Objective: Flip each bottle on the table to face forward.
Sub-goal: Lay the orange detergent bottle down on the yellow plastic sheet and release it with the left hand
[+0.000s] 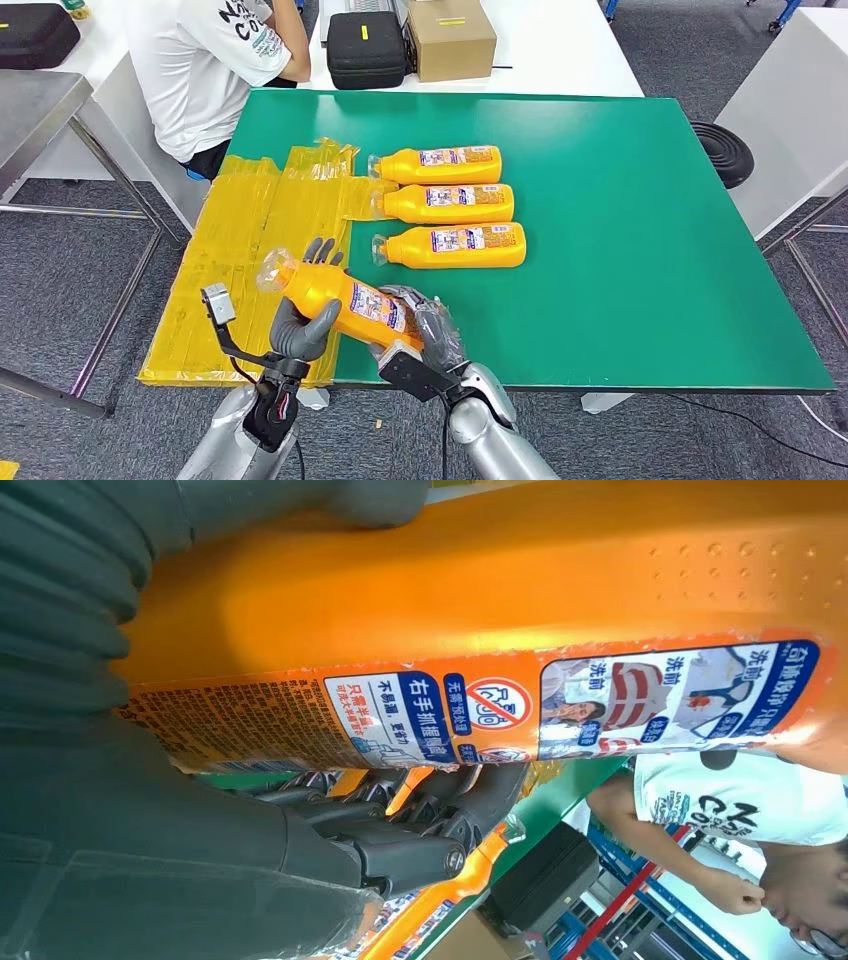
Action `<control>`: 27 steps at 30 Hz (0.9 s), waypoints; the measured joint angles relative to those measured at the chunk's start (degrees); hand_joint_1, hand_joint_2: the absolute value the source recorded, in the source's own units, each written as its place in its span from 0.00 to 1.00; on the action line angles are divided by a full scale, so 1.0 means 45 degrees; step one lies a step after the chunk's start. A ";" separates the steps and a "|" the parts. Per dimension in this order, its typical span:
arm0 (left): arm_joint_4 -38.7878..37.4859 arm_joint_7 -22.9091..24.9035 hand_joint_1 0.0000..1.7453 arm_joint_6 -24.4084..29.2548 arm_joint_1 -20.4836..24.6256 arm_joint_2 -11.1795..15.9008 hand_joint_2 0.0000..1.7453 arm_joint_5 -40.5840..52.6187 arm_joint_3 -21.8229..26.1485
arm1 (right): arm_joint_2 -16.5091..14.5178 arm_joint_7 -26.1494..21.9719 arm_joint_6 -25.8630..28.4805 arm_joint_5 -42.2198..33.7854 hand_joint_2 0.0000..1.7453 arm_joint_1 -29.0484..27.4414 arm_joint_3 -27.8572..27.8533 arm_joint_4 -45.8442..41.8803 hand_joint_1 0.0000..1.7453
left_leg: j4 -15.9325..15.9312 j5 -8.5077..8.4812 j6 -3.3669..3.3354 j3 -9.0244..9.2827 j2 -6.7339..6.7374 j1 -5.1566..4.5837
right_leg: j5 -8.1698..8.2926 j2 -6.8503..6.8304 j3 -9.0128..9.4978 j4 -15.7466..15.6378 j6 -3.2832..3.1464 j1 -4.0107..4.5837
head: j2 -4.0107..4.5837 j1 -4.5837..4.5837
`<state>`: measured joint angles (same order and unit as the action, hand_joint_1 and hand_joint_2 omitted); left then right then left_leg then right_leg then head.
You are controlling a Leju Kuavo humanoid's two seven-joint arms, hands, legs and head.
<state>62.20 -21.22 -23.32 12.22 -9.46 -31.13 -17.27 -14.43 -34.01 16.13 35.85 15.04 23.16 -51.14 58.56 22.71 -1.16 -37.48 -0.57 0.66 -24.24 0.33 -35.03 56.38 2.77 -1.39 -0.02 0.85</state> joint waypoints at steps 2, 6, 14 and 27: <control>0.0009 -0.0080 0.00 -0.0021 0.0009 0.0000 1.00 0.0258 -0.0025 | -0.0027 -0.0015 -0.0045 -0.0017 1.00 0.0016 -0.0006 0.0011 1.00 | 0.0000 0.0000 0.0000 0.0000 0.0000 0.0000 | 0.0000 0.0000 0.0000 0.0000 0.0000 0.0000 | 0.0000 -0.0001; 0.0012 -0.0158 0.00 -0.0004 0.0140 0.0000 1.00 0.0860 -0.0068 | -0.0126 -0.0013 -0.0186 -0.0073 1.00 0.0107 -0.0023 0.0015 1.00 | 0.0000 -0.0002 -0.0001 0.0000 -0.0001 0.0000 | 0.0001 -0.0001 0.0002 0.0000 0.0000 0.0000 | 0.0000 -0.0002; 0.0011 -0.0486 0.00 0.0299 0.0509 0.0051 1.00 0.1998 -0.0144 | -0.0346 0.0056 -0.0617 -0.0288 1.00 0.0250 -0.0015 0.0023 1.00 | 0.0000 -0.0003 -0.0001 -0.0001 -0.0001 0.0000 | 0.0002 0.0000 0.0003 0.0004 0.0000 0.0000 | 0.0000 -0.0004; 0.0011 -0.0502 0.00 0.0426 0.0597 0.0151 1.00 0.2462 -0.0143 | -0.0852 0.0019 -0.0855 -0.0453 1.00 0.0492 0.0103 0.0125 1.00 | 0.0000 -0.0004 -0.0001 -0.0003 -0.0001 0.0000 | 0.0001 0.0000 -0.0002 0.0003 0.0000 -0.0001 | 0.0000 -0.0004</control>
<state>62.25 -23.47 -21.40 14.91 -8.79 -20.05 -17.91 -18.26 -33.92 12.28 33.81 17.26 23.63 -50.58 58.56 22.69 -1.16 -37.50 -0.58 0.66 -24.24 0.33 -35.03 56.40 2.77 -1.40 -0.02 0.84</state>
